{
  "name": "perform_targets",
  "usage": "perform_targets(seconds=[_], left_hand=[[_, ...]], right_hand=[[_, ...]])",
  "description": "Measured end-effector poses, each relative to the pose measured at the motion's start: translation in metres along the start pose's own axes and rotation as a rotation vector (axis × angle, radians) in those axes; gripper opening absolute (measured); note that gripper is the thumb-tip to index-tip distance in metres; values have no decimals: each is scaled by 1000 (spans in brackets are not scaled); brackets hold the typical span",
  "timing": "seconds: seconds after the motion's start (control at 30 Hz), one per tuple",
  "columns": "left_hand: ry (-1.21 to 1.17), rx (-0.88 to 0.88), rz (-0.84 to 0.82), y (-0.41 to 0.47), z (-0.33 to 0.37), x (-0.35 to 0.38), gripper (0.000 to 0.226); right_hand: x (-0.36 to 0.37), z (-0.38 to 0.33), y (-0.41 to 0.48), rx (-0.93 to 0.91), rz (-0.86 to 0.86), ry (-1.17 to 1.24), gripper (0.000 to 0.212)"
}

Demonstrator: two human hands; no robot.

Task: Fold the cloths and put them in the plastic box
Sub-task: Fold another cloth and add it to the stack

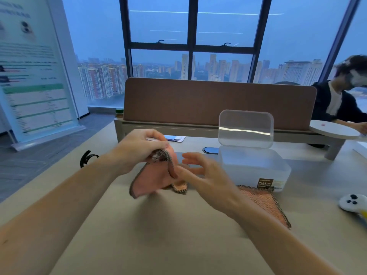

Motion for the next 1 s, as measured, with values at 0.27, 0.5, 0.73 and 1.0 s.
perform_targets(seconds=[0.27, 0.5, 0.73, 1.0], left_hand=[[-90, 32, -285, -30, 10, 36, 17], [30, 157, -272, -39, 7, 46, 24], [155, 394, -183, -51, 15, 60, 15], [228, 435, 4, -44, 24, 66, 21]], right_hand=[[-12, -6, -7, 6, 63, 84, 23], [-31, 6, -10, 110, 67, 230, 30], [-40, 10, -14, 103, 106, 265, 22], [-44, 5, -16, 44, 130, 245, 13]])
Point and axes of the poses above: each hand's wrist, its own y-axis towards the middle knuckle, its own x-axis out of the palm, z = x × y, the point moved 6 cm from there along y, towards the middle knuckle, and after that the axes turned 5 degrees about -y, right-handed, at the moved point
